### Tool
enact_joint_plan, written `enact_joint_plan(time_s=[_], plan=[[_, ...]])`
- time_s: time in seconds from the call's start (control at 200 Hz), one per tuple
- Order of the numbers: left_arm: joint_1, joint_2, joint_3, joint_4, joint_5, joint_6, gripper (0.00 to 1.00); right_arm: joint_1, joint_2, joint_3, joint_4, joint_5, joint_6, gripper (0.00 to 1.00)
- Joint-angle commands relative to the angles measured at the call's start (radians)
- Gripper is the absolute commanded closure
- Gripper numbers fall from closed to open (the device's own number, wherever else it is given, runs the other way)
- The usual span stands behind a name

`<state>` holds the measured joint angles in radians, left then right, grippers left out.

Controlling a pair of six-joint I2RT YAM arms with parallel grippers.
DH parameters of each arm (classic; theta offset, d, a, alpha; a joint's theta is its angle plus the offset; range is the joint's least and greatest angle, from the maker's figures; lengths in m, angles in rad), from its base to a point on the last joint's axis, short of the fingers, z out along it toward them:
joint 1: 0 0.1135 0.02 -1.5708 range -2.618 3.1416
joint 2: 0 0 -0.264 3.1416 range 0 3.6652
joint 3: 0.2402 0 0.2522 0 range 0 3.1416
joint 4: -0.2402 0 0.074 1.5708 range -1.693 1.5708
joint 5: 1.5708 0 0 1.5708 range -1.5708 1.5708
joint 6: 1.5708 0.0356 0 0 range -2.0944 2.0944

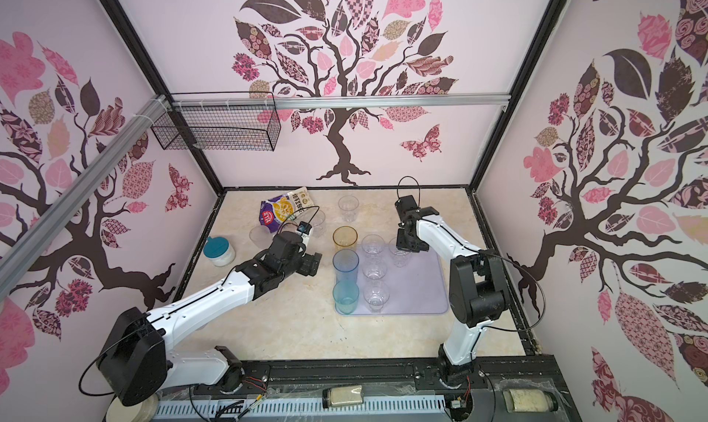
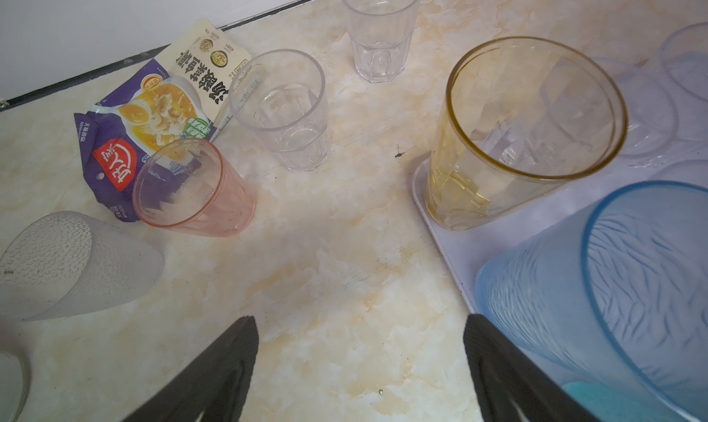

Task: Place the glasses into the tray
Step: 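Open the right gripper to release the clear glass on the tray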

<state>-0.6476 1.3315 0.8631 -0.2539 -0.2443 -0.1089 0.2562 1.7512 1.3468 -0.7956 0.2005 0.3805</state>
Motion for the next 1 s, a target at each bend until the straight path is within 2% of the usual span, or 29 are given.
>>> enact_joint_plan(time_s=[0.0,0.405,0.99], plan=[[0.005,0.015,0.031,0.024,0.019,-0.013,0.12,-0.01,0.008,-0.009,0.008,0.025,-0.002,0.99],[0.005,0.018,0.044,0.01,0.033,-0.025,0.13,-0.012,0.02,-0.009,0.026,0.043,0.0,0.95],[0.005,0.022,0.053,0.016,0.043,-0.026,0.13,-0.012,0.007,-0.001,0.023,0.037,0.0,0.76]])
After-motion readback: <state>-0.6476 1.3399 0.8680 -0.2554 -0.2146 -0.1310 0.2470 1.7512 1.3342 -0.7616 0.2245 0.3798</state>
